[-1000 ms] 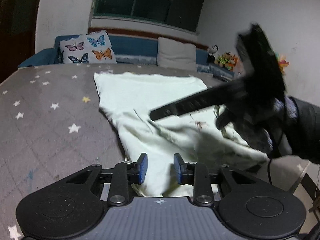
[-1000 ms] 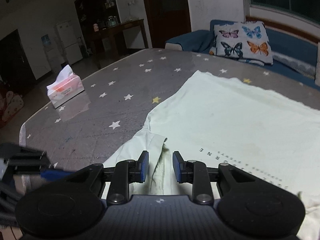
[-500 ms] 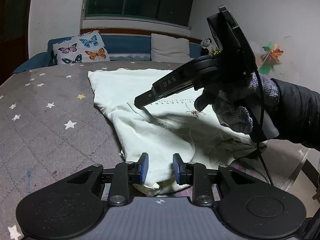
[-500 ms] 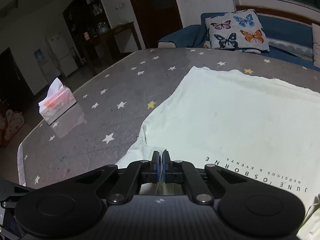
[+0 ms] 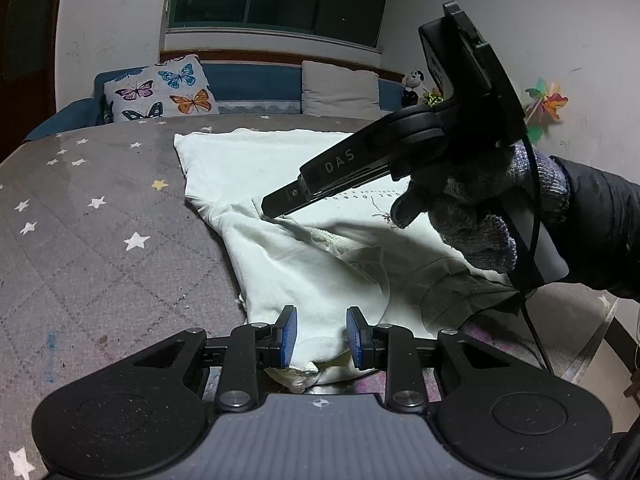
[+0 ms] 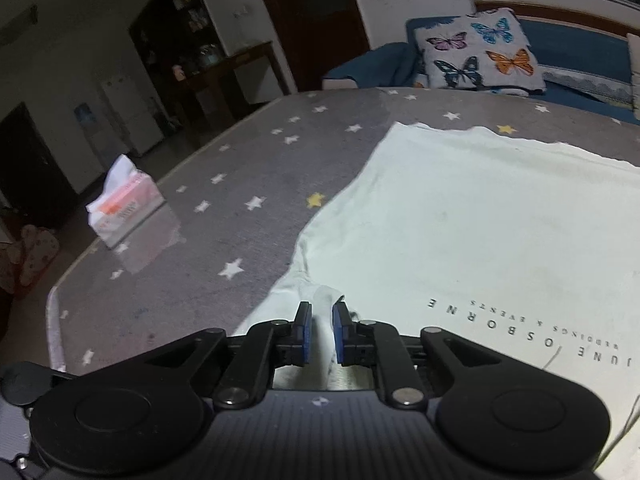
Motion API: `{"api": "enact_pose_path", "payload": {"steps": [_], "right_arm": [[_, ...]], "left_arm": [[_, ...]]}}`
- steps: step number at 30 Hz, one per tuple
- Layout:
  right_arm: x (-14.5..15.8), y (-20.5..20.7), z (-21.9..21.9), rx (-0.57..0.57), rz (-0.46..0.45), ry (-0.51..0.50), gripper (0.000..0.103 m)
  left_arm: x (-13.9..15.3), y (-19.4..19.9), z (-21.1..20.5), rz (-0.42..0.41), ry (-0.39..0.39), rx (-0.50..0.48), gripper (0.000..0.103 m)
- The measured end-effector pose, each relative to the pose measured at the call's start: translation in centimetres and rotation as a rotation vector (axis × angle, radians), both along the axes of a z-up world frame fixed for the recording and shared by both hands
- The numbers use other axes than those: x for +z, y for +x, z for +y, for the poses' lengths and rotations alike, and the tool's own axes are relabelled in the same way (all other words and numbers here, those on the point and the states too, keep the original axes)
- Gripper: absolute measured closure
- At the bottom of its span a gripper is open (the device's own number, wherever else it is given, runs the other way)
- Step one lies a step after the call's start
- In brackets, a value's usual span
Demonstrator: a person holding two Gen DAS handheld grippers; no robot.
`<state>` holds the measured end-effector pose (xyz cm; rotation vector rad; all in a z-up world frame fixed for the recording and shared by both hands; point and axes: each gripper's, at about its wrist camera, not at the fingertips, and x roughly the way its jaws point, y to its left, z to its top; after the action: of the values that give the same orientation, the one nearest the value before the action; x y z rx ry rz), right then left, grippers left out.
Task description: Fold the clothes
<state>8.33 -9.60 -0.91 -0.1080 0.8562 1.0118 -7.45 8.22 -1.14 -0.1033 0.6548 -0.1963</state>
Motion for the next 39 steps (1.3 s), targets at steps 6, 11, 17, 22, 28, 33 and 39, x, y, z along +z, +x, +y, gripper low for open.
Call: {"api": "enact_pose_path", "payload": {"steps": [6, 11, 17, 22, 28, 33, 39], "right_arm": [[0.3, -0.6, 0.3, 0.005, -0.051, -0.003, 0.103], [0.8, -0.1, 0.3, -0.037, -0.097, 0.014, 0.103], [-1.3, 1.1, 0.6, -0.051, -0.044, -0.049, 0.102], [0.8, -0.2, -0.5, -0.02, -0.104, -0.024, 0.097], [1.6, -2.8, -1.2, 0.104, -0.122, -0.048, 0.093], [1.1, -3.8, -3.3, 0.101, -0.104, -0.082, 0.084], [0.2, -4.1, -4.6, 0.089, -0.072, -0.1, 0.084]], "left_arm": [[-0.1, 0.0, -0.1, 0.001, 0.003, -0.002, 0.073], [-0.2, 0.0, -0.3, 0.006, 0.004, -0.005, 0.073], [-0.2, 0.0, -0.3, 0.01, 0.001, -0.004, 0.072], [0.6, 0.1, -0.4, -0.004, 0.004, -0.012, 0.071], [1.8, 0.3, 0.5, -0.05, 0.005, 0.029, 0.071], [2.2, 1.4, 1.1, -0.058, 0.021, 0.056, 0.072], [2.5, 3.7, 1.1, -0.067, 0.03, 0.061, 0.073]]}}
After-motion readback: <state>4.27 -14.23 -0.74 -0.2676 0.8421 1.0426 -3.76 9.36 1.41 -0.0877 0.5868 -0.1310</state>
